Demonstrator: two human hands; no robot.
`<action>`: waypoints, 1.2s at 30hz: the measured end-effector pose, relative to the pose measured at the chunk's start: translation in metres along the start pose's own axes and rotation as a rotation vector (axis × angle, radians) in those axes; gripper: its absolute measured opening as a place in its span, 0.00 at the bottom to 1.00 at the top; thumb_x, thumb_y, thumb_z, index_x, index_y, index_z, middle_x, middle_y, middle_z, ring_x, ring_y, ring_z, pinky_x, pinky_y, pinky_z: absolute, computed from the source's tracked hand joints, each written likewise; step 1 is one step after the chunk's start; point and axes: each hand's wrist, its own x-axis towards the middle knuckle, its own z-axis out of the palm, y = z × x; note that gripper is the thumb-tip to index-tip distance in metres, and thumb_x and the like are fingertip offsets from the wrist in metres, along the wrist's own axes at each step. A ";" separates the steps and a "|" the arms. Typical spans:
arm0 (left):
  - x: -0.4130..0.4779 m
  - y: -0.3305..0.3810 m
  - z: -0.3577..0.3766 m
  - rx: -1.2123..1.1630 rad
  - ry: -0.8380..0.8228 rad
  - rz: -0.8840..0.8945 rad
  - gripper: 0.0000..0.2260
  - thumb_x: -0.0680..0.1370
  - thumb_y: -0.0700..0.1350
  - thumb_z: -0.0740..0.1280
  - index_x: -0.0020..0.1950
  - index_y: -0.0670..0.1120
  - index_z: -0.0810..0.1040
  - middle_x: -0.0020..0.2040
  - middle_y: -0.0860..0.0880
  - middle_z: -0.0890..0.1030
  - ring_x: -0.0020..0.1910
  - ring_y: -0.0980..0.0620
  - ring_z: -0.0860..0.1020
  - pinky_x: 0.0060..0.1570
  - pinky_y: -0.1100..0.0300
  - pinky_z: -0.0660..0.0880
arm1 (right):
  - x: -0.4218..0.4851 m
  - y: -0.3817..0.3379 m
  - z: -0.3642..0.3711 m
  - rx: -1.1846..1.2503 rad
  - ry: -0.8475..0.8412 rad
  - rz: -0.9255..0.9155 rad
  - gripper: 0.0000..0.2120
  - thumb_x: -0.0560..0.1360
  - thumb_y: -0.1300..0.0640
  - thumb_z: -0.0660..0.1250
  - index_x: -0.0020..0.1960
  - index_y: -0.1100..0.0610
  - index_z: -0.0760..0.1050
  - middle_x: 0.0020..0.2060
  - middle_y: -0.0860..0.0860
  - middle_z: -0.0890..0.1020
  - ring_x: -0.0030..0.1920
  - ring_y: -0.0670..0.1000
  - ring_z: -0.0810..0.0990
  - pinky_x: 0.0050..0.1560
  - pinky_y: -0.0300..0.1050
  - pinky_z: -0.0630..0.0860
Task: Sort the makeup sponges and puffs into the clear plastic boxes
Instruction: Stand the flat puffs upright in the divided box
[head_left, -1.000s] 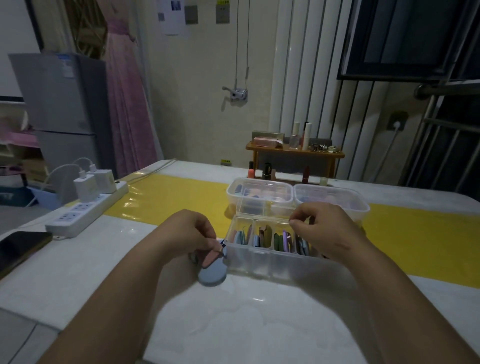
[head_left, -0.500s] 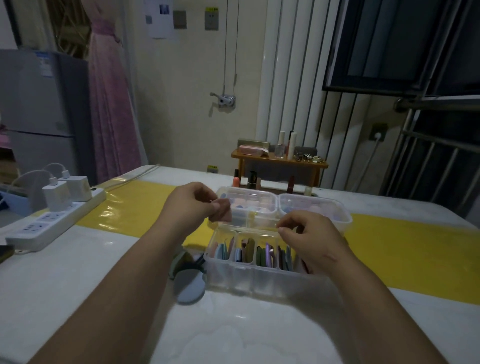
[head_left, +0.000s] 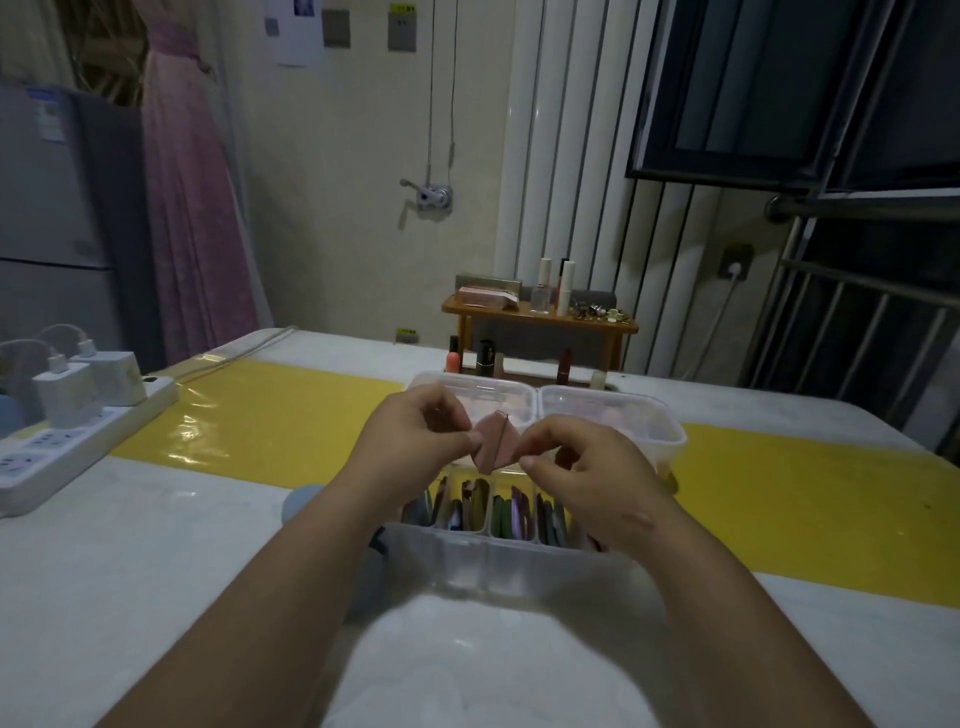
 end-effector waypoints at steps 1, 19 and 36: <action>-0.001 0.000 0.000 -0.001 -0.008 0.011 0.07 0.71 0.39 0.76 0.39 0.46 0.79 0.38 0.46 0.83 0.42 0.47 0.82 0.45 0.51 0.81 | 0.000 0.000 0.000 0.001 0.006 0.002 0.05 0.78 0.54 0.68 0.47 0.44 0.79 0.43 0.40 0.81 0.41 0.43 0.78 0.42 0.38 0.75; -0.005 -0.013 -0.002 0.036 -0.048 0.026 0.11 0.74 0.33 0.69 0.39 0.50 0.81 0.36 0.54 0.82 0.35 0.62 0.78 0.36 0.71 0.71 | -0.002 0.010 -0.038 -0.013 0.273 0.131 0.08 0.67 0.63 0.67 0.30 0.56 0.79 0.31 0.51 0.81 0.36 0.51 0.79 0.39 0.51 0.78; -0.003 -0.015 -0.002 0.015 -0.055 0.006 0.11 0.74 0.32 0.68 0.40 0.47 0.82 0.37 0.52 0.82 0.30 0.65 0.76 0.32 0.71 0.69 | -0.001 0.014 -0.034 -0.220 -0.035 0.315 0.04 0.67 0.61 0.66 0.34 0.54 0.76 0.34 0.52 0.81 0.37 0.52 0.78 0.40 0.50 0.78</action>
